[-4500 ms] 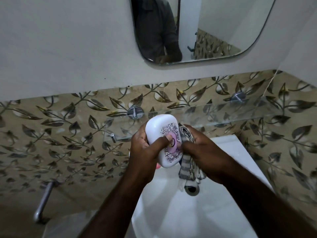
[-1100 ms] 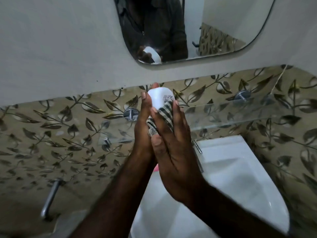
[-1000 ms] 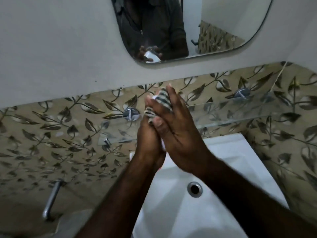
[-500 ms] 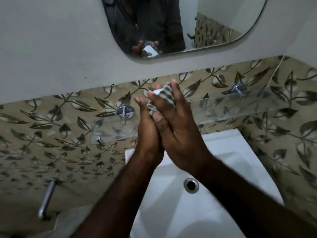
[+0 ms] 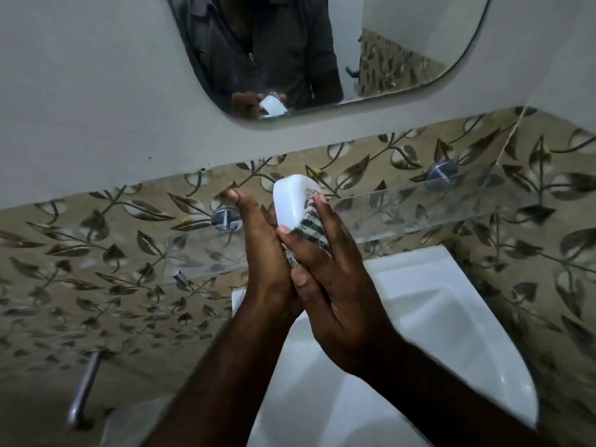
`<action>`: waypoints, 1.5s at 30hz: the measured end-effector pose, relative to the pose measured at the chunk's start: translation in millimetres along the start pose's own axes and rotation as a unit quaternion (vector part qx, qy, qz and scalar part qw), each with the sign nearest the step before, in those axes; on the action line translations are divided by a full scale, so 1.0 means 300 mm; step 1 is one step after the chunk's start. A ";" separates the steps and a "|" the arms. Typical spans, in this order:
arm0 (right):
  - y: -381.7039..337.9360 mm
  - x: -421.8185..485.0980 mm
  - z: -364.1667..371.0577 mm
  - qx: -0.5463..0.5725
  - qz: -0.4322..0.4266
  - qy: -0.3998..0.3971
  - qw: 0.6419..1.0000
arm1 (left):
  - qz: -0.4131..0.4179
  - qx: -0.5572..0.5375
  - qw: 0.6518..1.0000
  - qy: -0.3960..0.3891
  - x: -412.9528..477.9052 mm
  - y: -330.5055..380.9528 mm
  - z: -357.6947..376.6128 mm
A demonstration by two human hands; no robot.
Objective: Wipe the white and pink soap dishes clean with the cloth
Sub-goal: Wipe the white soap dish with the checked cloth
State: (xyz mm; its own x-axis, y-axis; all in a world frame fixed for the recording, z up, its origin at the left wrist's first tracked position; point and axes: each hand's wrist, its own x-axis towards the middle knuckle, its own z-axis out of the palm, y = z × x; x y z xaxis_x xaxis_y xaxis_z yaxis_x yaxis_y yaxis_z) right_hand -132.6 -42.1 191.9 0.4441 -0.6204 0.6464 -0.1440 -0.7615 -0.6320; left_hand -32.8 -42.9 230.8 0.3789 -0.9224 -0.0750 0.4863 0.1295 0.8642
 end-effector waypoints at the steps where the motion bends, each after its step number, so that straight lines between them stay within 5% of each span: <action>1: 0.002 0.016 -0.008 -0.003 -0.002 -0.007 1.000 | 0.009 0.015 1.000 -0.005 -0.001 0.002 0.006; 6: -0.005 0.153 -0.060 0.016 0.037 0.055 0.998 | 0.118 0.148 0.982 -0.011 -0.033 -0.034 0.074; 9: 0.027 0.202 -0.065 0.138 0.116 0.098 0.979 | 0.168 0.231 0.958 0.024 -0.053 -0.084 0.072; 12: 0.047 0.189 -0.073 0.366 0.361 0.119 0.850 | 0.227 0.307 0.924 0.026 -0.051 -0.104 0.056; 14: 0.040 0.149 -0.075 0.453 0.438 0.080 0.772 | 0.284 0.348 0.893 0.034 -0.050 -0.086 0.059; 19: 0.003 0.081 -0.019 0.589 0.401 0.063 0.699 | 0.305 0.403 0.863 0.025 0.006 -0.072 0.062; 24: 0.021 0.077 -0.065 0.681 0.409 0.093 0.601 | 0.343 0.533 0.770 -0.071 0.052 -0.093 0.038; 28: 0.051 0.071 -0.174 0.682 0.403 0.112 0.600 | 0.372 0.612 0.681 -0.152 0.090 -0.074 0.052; 33: 0.083 0.081 -0.323 0.606 0.387 0.169 0.674 | 0.371 0.678 0.602 -0.202 0.174 -0.081 0.062; 37: 0.162 0.050 -0.385 0.546 0.383 0.278 0.692 | 0.318 0.700 0.613 -0.180 0.240 -0.101 0.115; 45: 0.272 -0.076 -0.314 0.538 0.481 0.299 0.624 | 0.278 0.726 0.611 -0.149 0.341 -0.258 0.307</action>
State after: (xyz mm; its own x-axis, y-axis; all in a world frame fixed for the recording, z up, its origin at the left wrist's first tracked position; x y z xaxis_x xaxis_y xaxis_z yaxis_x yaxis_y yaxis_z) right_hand -237.8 -107.9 165.9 0.1547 -0.8975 -0.4129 0.7301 0.3854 -0.5642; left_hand -104.2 -180.9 202.0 -0.0983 -0.9359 0.3384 -0.9454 0.1940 0.2618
